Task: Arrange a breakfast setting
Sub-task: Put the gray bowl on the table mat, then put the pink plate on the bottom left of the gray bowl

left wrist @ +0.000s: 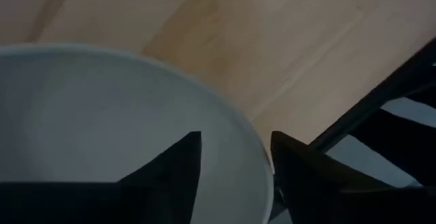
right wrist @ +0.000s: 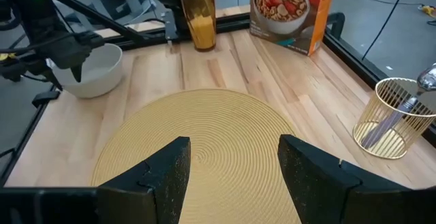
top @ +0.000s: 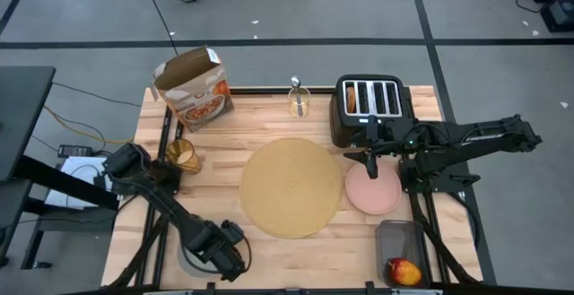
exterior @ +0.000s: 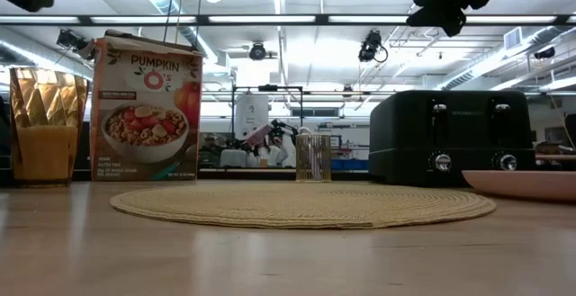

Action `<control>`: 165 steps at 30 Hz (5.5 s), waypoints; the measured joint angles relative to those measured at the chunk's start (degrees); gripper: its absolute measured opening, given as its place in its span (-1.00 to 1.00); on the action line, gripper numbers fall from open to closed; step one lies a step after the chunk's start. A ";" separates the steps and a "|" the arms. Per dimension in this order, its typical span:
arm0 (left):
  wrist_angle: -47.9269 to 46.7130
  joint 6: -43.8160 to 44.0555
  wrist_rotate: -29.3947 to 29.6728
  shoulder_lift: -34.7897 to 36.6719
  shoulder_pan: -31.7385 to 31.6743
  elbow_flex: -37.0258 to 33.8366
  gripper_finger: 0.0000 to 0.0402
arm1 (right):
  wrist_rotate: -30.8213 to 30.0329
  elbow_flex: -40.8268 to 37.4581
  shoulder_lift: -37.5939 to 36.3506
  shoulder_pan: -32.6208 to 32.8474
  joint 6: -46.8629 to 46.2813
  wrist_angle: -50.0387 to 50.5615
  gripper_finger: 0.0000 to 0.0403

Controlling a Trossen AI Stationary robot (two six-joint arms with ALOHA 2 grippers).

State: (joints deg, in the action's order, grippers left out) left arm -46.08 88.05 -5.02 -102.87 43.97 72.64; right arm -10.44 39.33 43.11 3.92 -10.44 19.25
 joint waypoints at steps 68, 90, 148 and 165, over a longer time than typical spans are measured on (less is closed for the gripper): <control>2.41 11.25 -1.47 -1.32 0.40 0.33 -0.93 | 3.45 0.41 -0.44 -3.72 0.15 1.36 0.13; -9.06 -24.66 10.75 -0.35 -11.53 12.05 -0.97 | 2.69 11.52 -3.38 -8.59 1.66 22.86 0.13; -1.34 -104.33 21.55 -15.57 -28.21 12.86 -0.51 | -6.42 23.34 -0.28 -17.75 -6.88 40.00 0.19; -3.90 -68.53 16.32 4.32 -27.61 17.39 0.01 | 7.12 23.32 13.46 -10.69 -23.00 46.58 0.18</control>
State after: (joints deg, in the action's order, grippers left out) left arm -49.98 19.52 11.30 -98.55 16.36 90.03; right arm -3.32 62.65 56.58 -6.76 -33.44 65.82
